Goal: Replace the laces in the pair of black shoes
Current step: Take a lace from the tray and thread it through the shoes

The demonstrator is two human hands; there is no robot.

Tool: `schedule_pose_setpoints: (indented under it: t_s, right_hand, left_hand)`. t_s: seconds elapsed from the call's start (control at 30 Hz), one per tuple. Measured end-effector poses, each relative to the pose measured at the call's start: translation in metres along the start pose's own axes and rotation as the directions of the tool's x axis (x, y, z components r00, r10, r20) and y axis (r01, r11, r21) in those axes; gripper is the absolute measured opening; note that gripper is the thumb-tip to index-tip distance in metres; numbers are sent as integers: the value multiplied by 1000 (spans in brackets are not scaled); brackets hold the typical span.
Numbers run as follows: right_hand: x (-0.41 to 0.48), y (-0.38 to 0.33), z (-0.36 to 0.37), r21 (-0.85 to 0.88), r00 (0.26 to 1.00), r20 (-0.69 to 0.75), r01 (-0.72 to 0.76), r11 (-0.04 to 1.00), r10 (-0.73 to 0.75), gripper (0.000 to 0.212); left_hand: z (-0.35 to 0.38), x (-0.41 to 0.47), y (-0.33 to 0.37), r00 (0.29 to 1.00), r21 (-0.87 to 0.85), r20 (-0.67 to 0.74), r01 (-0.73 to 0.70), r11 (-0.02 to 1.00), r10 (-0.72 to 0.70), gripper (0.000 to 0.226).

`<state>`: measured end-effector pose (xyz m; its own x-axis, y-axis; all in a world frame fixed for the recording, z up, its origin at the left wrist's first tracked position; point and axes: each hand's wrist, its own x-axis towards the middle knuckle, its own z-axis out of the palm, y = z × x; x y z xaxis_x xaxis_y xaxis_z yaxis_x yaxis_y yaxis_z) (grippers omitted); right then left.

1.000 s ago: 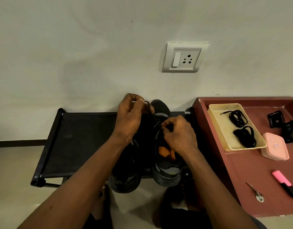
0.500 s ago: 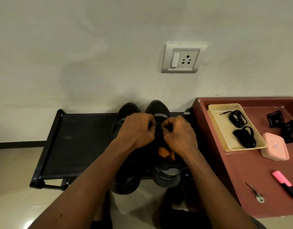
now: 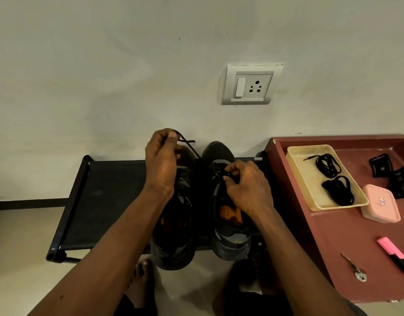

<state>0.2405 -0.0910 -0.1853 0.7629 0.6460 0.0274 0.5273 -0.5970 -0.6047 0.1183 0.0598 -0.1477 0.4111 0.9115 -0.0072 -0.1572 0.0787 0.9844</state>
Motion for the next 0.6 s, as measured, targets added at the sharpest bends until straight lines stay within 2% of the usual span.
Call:
schedule_pose_setpoints:
  t_s: [0.07, 0.17, 0.27, 0.33, 0.4, 0.43, 0.47, 0.53, 0.6]
  right_hand:
    - [0, 0, 0, 5, 1000, 2, -8, 1000, 8, 24]
    - [-1, -2, -1, 18, 1000, 4, -13, 1000, 13, 23]
    - [-1, -3, -2, 17, 1000, 3, -10, 1000, 10, 23]
    - [0, -3, -2, 21, 1000, 8, -12, 1000, 12, 24]
    - [0, -2, -3, 10, 1000, 18, -8, 1000, 8, 27]
    - [1, -2, -4, 3, 1000, 24, -4, 1000, 4, 28]
    - [1, -2, -4, 1, 1000, 30, -3, 1000, 3, 28]
    - [2, -1, -5, 9, 999, 42, -3, 1000, 2, 30]
    - [3, 0, -7, 17, 999, 48, -10, 1000, 9, 31]
  left_hand:
    - [-4, 2, 6, 996, -192, 30, 84, 978, -80, 20]
    - [-8, 0, 12, 974, -428, 151, 219, 877, -169, 21]
    - [-4, -4, 10, 947, -478, 212, 316, 820, -242, 22]
    - [1, -7, 5, 950, -294, 219, 281, 914, -221, 21]
    - [5, -11, -2, 959, 67, 269, 77, 995, -93, 14]
    - [6, -12, -5, 944, 251, 328, -63, 966, -24, 8]
    - [7, -14, -8, 916, 419, 402, -195, 887, 11, 5]
    - [10, -17, -16, 841, 672, 541, -429, 603, -4, 21]
    - [15, -20, -21, 805, 756, 592, -533, 381, -48, 31]
